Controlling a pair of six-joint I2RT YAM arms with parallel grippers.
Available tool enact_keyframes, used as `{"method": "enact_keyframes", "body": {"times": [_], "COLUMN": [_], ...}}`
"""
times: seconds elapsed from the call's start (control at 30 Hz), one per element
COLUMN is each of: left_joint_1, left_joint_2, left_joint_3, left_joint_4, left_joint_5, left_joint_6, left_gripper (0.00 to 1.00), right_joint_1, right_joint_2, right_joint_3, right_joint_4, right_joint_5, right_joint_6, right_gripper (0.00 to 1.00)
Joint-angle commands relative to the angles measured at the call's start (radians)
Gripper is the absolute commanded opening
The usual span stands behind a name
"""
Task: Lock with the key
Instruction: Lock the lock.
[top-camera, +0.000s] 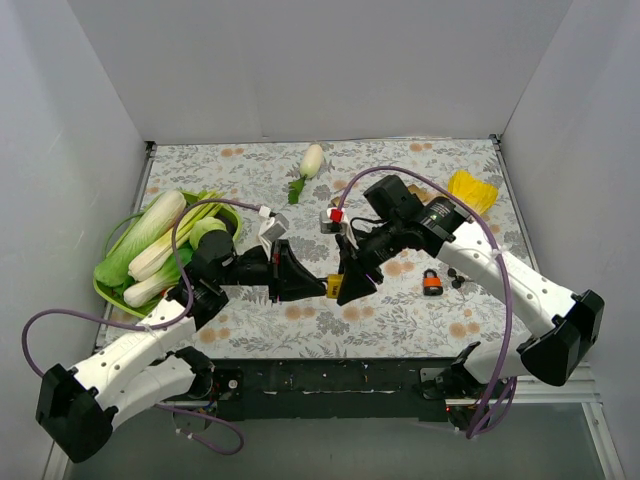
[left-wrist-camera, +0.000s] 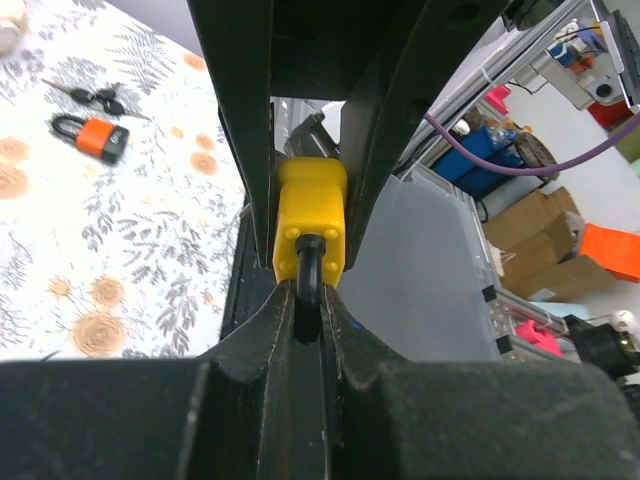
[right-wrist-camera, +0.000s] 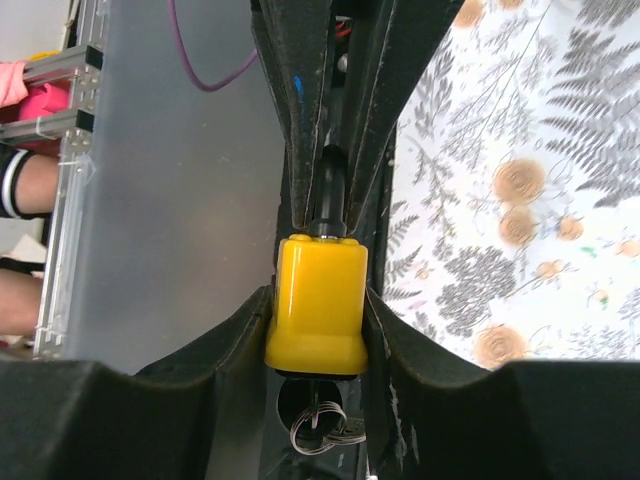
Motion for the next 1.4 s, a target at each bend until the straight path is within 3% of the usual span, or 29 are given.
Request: {"method": "enact_keyframes", "body": {"times": [0.0,0.2,0.3,0.47,0.7,0.93,1.03,1.13,1.37], "left_joint_1": [0.003,0.032,0.034,0.046,0.091,0.092,0.092,0.092,0.092], "left_joint_2": [-0.023,-0.017,-0.014,-0.018,-0.025,-0.011,-0.009,0.000,0.024], "left_joint_3": [0.068,0.126,0.161,0.210,0.237,0.249,0.252,0.250,0.197], "left_joint_4": [-0.159,-0.215,-0.242,-0.344,-0.408,-0.397,-0.382,-0.367,-0.270], "left_joint_5": [0.057,0.045,0.040,0.031,0.027,0.039,0.053,0.076,0.086], "left_joint_6": [0.073,0.127,0.165,0.247,0.323,0.368,0.374,0.369,0.271], "left_gripper": [0.07,0.24,0.41,0.45,0.39,0.24,0.15,0.00,0.00], "right_joint_1": [-0.030,-0.030,-0.030,-0.030,-0.030,-0.030,-0.030,-0.030,-0.016], "right_joint_2": [-0.058,-0.077,-0.080,-0.078,-0.078,-0.077,-0.075,-0.069,-0.040], "right_joint_3": [0.012,-0.002,-0.001,0.007,0.010,0.015,0.015,0.016,0.047], "right_joint_4": [0.194,0.144,0.140,0.124,0.106,0.108,0.105,0.106,0.169], "right_joint_5": [-0.018,-0.012,-0.009,-0.009,-0.019,-0.023,-0.023,-0.020,-0.033], "right_joint_6": [-0.109,-0.141,-0.149,-0.164,-0.175,-0.175,-0.175,-0.175,-0.137], "right_gripper": [0.01,0.01,0.01,0.01,0.01,0.01,0.01,0.01,0.01]}}
